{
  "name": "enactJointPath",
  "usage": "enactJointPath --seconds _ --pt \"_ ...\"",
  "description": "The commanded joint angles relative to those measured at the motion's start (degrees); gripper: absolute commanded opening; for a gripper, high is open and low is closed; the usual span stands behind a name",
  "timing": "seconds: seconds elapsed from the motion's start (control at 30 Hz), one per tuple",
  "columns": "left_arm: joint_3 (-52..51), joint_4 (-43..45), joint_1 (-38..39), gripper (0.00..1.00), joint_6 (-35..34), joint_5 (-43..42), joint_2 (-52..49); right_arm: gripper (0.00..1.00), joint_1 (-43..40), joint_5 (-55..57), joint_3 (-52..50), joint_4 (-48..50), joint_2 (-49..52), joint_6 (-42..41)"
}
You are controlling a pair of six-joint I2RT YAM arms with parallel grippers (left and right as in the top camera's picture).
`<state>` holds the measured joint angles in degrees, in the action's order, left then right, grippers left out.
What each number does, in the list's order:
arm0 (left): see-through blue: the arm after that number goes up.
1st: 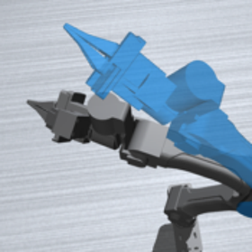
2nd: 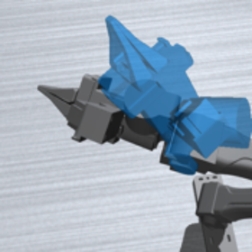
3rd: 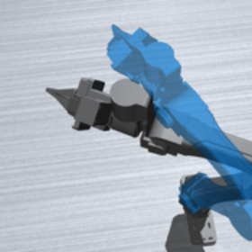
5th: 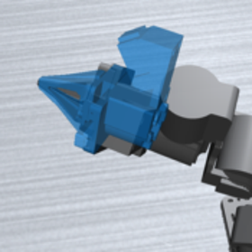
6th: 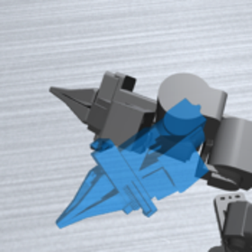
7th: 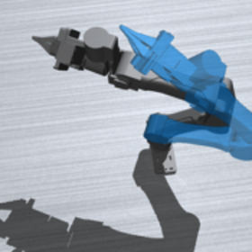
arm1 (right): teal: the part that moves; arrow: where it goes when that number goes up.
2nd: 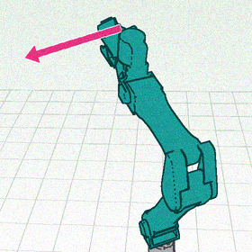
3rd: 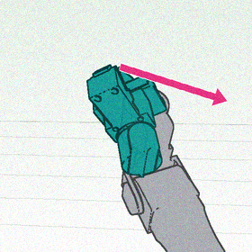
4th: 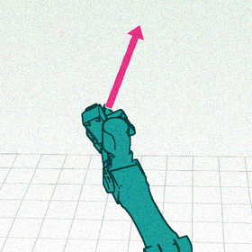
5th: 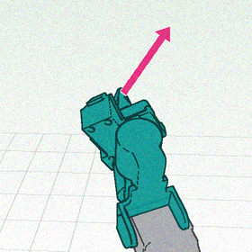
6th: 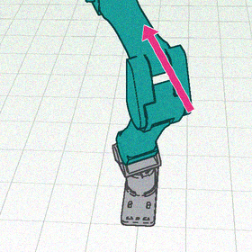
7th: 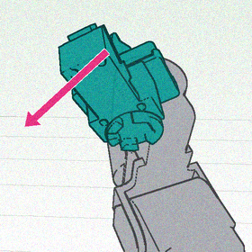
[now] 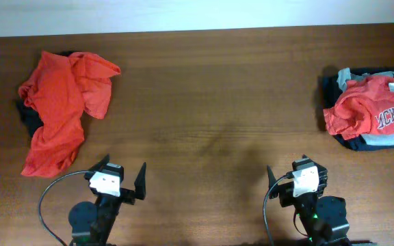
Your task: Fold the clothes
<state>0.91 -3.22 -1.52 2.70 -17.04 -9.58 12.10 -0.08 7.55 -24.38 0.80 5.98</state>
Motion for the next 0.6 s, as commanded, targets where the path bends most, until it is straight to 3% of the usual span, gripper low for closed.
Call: enactJointPath --seconds 0.0,0.1,0.37,0.4,0.57 --pt "-0.3 0.2 0.1 0.99 -1.6 -7.6 0.6 0.98 0.3 -7.6 -0.4 0.2 -0.6 -0.5" --pt "-0.3 0.6 0.1 0.99 -5.1 -9.2 0.6 0.98 0.3 -14.6 -0.4 2.8 -0.6 -0.5" --pt "-0.3 2.3 0.1 0.99 -5.4 -9.1 0.6 0.98 0.3 -29.2 -0.4 15.8 -0.6 -0.5" --pt "-0.3 3.1 0.1 0.99 -8.0 -9.1 0.6 0.98 0.3 -30.9 -0.4 17.0 -0.6 -0.5" --pt "-0.2 4.7 0.1 0.99 -15.0 -8.6 0.6 0.98 0.3 -29.0 -0.3 20.7 -0.6 -10.4"
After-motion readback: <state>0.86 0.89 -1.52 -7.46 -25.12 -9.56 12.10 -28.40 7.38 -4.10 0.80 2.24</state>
